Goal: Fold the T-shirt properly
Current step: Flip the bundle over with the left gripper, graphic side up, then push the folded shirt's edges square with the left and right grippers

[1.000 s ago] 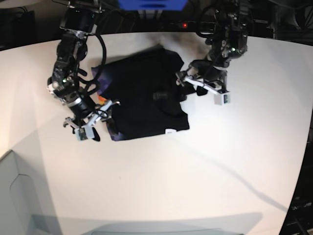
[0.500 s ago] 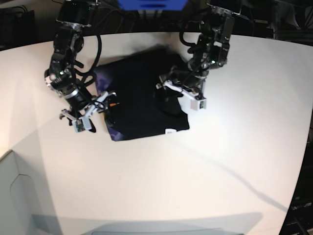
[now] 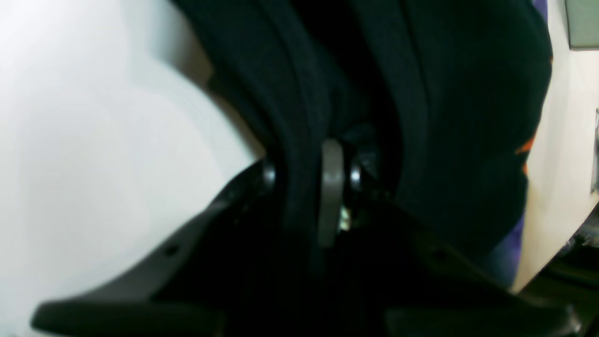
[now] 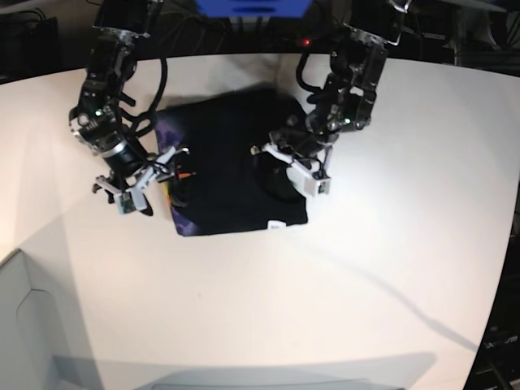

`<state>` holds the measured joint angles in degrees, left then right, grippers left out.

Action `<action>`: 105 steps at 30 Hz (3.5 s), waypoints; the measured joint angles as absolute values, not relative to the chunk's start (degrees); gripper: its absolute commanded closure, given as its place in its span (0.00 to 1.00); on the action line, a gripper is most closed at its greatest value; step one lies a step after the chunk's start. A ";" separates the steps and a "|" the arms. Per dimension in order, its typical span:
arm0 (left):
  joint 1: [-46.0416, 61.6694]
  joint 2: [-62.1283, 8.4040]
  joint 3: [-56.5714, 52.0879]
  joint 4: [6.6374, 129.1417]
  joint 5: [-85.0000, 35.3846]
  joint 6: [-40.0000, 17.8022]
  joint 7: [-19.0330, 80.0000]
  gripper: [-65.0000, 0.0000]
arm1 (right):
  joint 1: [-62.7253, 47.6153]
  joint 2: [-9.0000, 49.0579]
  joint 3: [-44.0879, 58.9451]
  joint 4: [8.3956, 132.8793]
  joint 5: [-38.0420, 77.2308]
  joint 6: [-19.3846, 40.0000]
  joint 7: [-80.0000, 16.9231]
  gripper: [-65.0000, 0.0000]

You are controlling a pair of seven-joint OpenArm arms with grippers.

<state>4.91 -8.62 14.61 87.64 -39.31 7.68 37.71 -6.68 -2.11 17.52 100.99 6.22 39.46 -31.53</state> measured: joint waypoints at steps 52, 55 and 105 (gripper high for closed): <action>-22.98 -4.69 43.24 88.29 8.54 -4.51 44.91 0.36 | -5.15 -2.22 47.27 100.84 5.82 39.44 -34.50 0.41; -15.68 -5.74 32.45 91.83 5.26 -4.32 45.45 0.36 | -4.03 -1.41 46.72 100.84 6.15 39.44 -34.48 0.41; -16.05 8.49 10.92 61.73 -22.17 -4.05 36.29 0.51 | -13.06 -3.64 45.10 97.86 6.26 39.42 -31.05 0.41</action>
